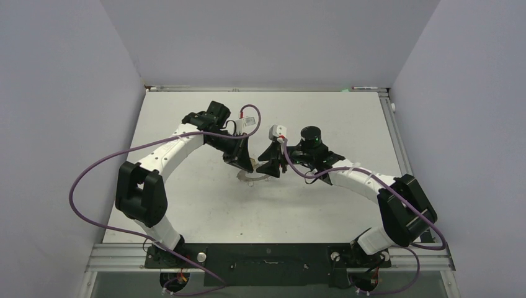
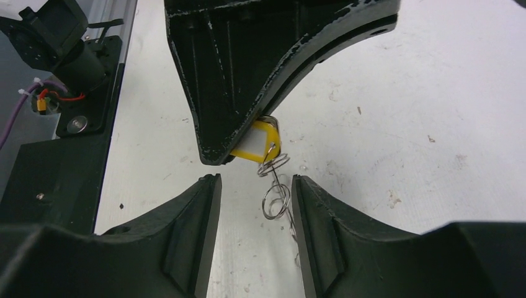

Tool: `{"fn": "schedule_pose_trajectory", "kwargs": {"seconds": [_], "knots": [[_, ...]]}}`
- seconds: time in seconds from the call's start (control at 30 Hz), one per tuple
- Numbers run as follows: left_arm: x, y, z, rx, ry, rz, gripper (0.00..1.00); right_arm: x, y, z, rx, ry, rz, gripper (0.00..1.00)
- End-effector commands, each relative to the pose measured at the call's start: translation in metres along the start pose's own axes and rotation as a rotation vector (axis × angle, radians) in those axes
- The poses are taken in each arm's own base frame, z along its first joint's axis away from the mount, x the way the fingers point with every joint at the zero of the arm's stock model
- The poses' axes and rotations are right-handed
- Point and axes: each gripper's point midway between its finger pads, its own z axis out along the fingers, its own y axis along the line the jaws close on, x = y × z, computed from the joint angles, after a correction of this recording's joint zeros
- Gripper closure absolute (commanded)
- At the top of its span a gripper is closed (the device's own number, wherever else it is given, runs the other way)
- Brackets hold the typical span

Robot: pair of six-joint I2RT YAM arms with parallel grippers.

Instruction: Remove the keys from the keyring

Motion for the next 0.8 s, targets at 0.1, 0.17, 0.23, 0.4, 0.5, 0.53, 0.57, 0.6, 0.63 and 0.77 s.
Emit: {"fn": "schedule_pose_trajectory", "kwargs": {"seconds": [0.1, 0.17, 0.23, 0.4, 0.5, 0.53, 0.57, 0.6, 0.63, 0.77], "knots": [[-0.01, -0.025, -0.014, 0.041, -0.051, 0.092, 1.0, -0.014, -0.005, 0.01, 0.01, -0.003, -0.097, 0.54], [-0.009, -0.026, -0.014, 0.046, -0.048, 0.091, 1.0, -0.013, -0.008, 0.011, 0.029, 0.002, -0.099, 0.54], [-0.009, -0.027, -0.014, 0.05, -0.047, 0.089, 1.0, -0.013, -0.01, 0.011, 0.042, 0.004, -0.099, 0.54], [-0.008, -0.029, -0.013, 0.055, -0.044, 0.092, 1.0, -0.012, -0.014, 0.013, 0.066, 0.007, -0.1, 0.55], [-0.008, -0.03, -0.013, 0.057, -0.043, 0.093, 1.0, -0.012, -0.015, 0.014, 0.073, 0.007, -0.097, 0.55], [-0.008, -0.029, -0.013, 0.057, -0.042, 0.092, 1.0, -0.011, -0.015, 0.015, 0.074, 0.006, -0.094, 0.55], [-0.008, -0.03, -0.013, 0.058, -0.043, 0.092, 1.0, -0.012, -0.015, 0.015, 0.076, 0.002, -0.095, 0.55], [-0.009, -0.03, -0.013, 0.058, -0.044, 0.093, 1.0, -0.013, -0.015, 0.015, 0.074, -0.001, -0.091, 0.55], [-0.009, -0.03, -0.013, 0.058, -0.044, 0.092, 1.0, -0.013, -0.014, 0.016, 0.067, -0.004, -0.089, 0.55], [-0.009, -0.03, -0.013, 0.059, -0.043, 0.09, 1.0, -0.013, -0.008, 0.017, 0.042, -0.013, -0.084, 0.54]]}}
